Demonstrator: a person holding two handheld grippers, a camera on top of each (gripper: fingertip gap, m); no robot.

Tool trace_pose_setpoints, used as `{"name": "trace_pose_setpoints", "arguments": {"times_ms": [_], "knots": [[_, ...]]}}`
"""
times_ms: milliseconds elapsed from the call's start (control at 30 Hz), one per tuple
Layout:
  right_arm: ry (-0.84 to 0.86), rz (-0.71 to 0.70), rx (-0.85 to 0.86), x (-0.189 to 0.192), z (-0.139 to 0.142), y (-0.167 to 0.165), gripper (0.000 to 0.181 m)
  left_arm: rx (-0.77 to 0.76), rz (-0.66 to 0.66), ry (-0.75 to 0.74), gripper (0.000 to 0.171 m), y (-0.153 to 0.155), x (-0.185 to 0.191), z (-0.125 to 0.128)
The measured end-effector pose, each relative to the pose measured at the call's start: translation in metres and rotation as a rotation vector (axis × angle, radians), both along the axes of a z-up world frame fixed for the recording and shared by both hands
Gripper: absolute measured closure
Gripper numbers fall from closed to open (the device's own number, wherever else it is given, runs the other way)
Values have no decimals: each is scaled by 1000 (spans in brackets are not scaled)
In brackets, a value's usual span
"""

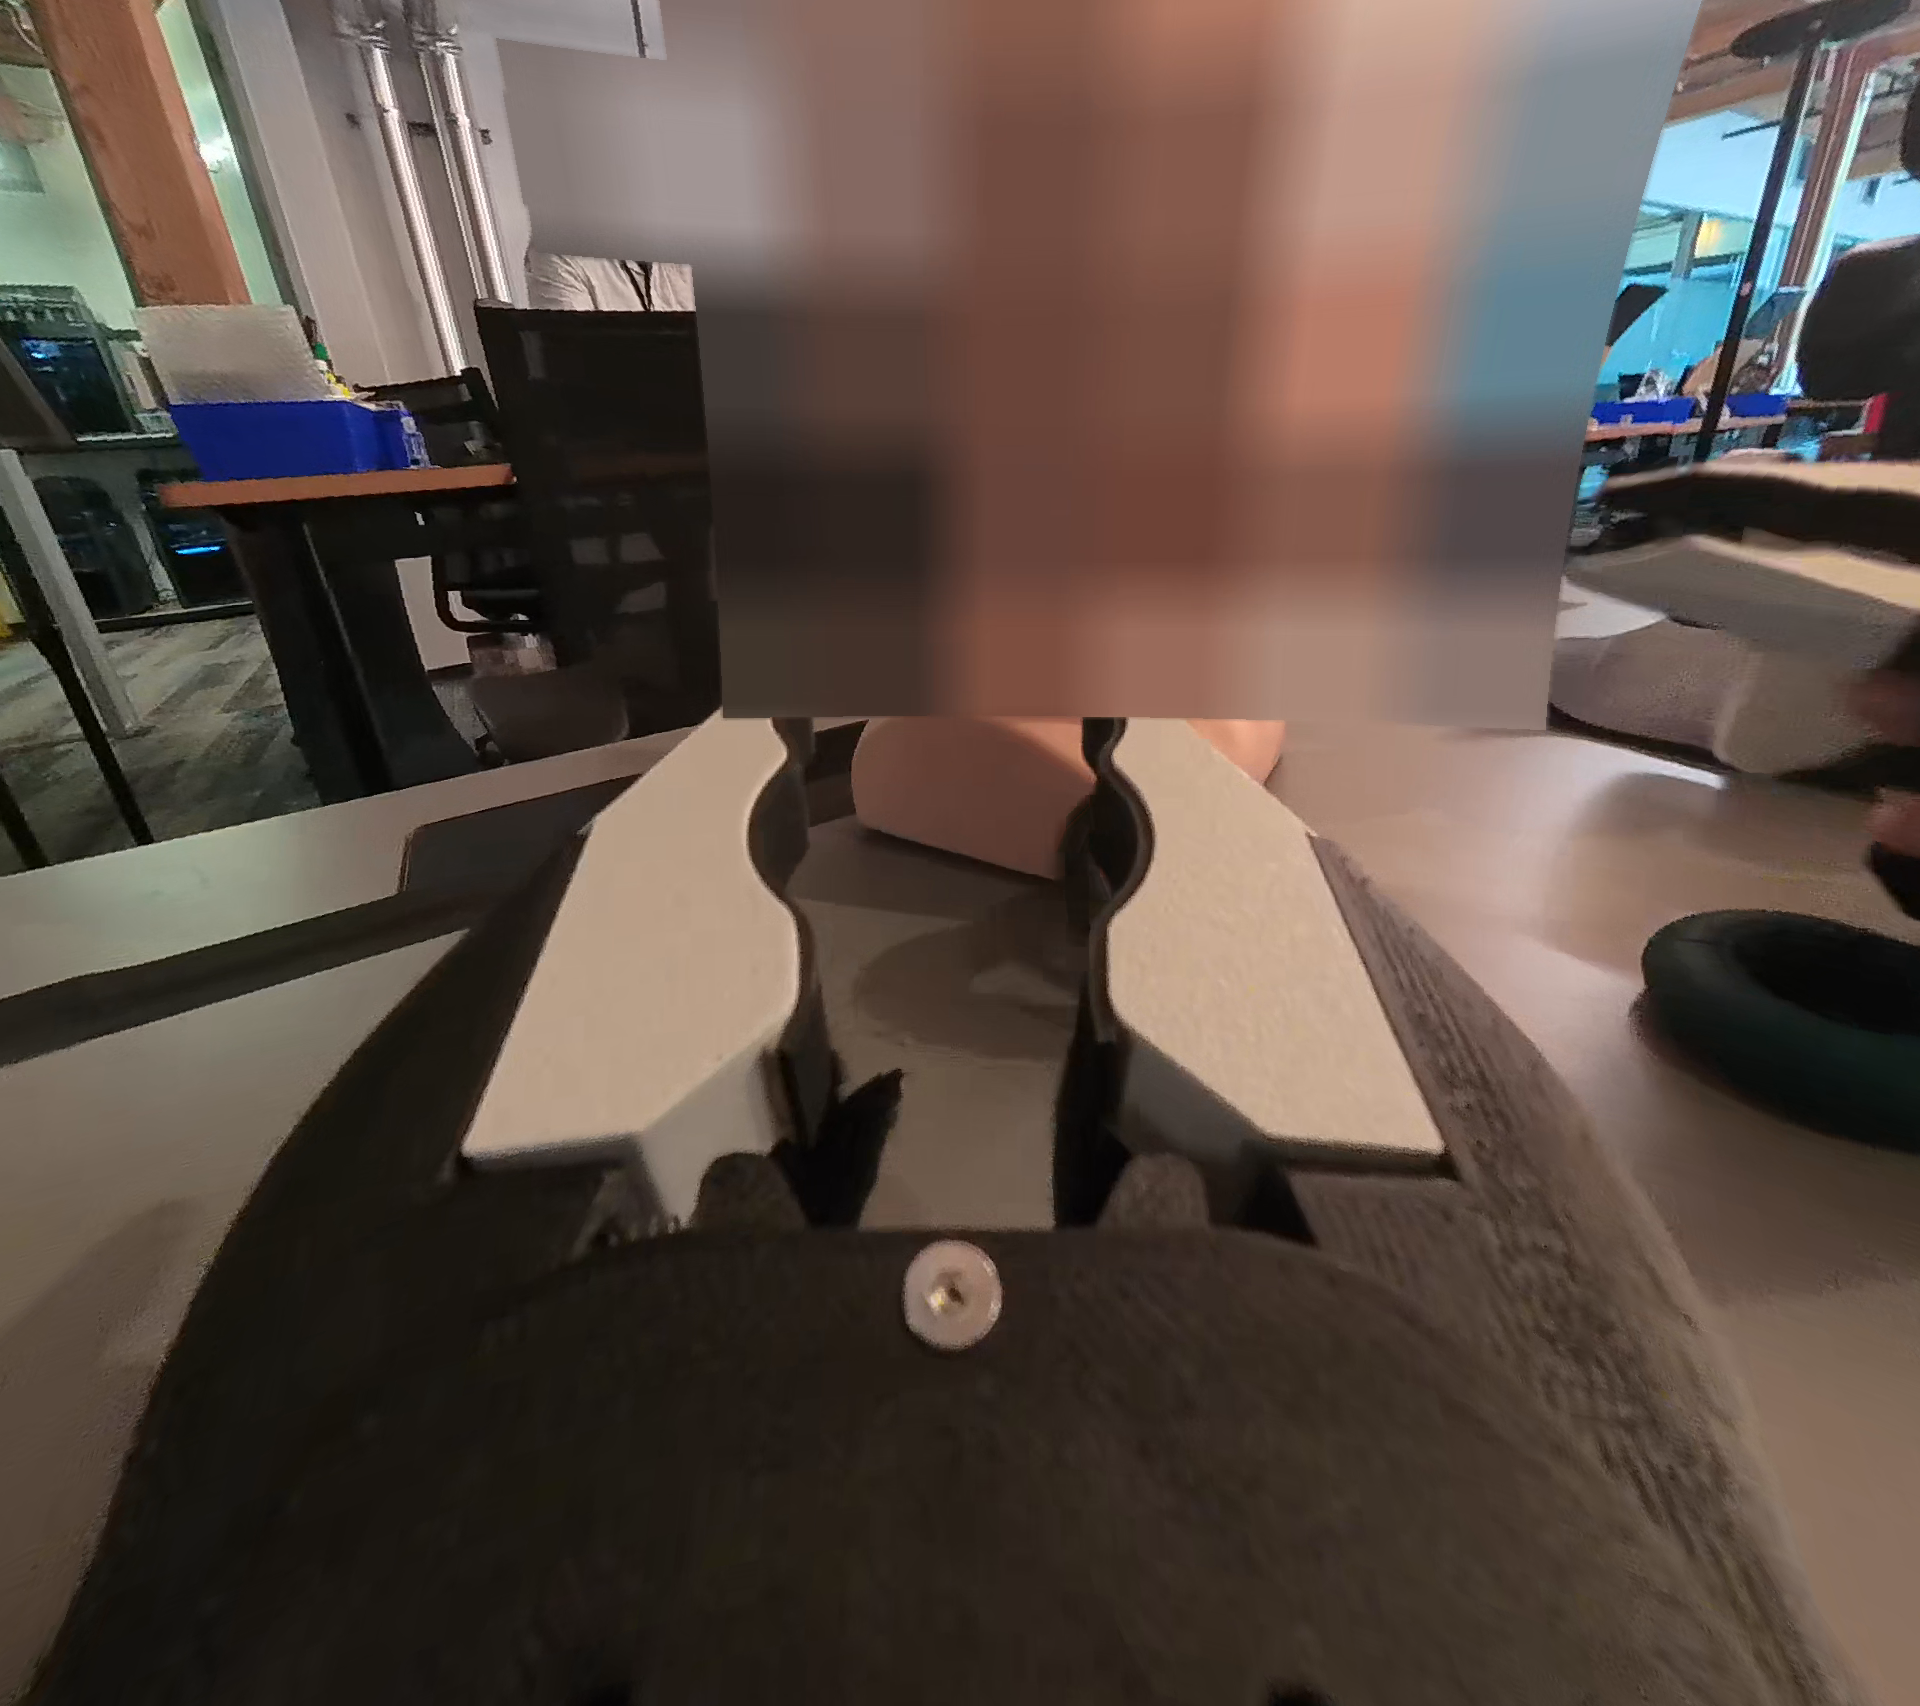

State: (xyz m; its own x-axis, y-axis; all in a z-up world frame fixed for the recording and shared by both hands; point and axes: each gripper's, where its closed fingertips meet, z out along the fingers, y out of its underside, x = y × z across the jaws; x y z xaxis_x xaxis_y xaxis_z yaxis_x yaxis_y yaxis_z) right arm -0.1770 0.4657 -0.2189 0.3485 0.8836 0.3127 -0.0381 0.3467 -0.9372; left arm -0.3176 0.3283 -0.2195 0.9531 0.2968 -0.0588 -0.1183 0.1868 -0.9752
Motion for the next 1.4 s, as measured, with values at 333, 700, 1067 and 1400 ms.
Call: {"name": "trace_pose_setpoints", "arguments": {"times_ms": [333, 700, 1067, 1400], "knots": [[-323, 41, 42, 49, -42, -44, 131, 10, -111, -7, 122, 17, 3, 0], [-712, 130, -281, 50, -110, -65, 79, 26, -401, -40, 123, 22, 37, 2], [-787, 181, -467, 47, -125, -60, 93, 11, -432, -4, 123, 21, 49, 0], [-774, 237, -423, 49, -120, -59, 101, 22, -426, -31, 123, 19, 45, 1]]}}
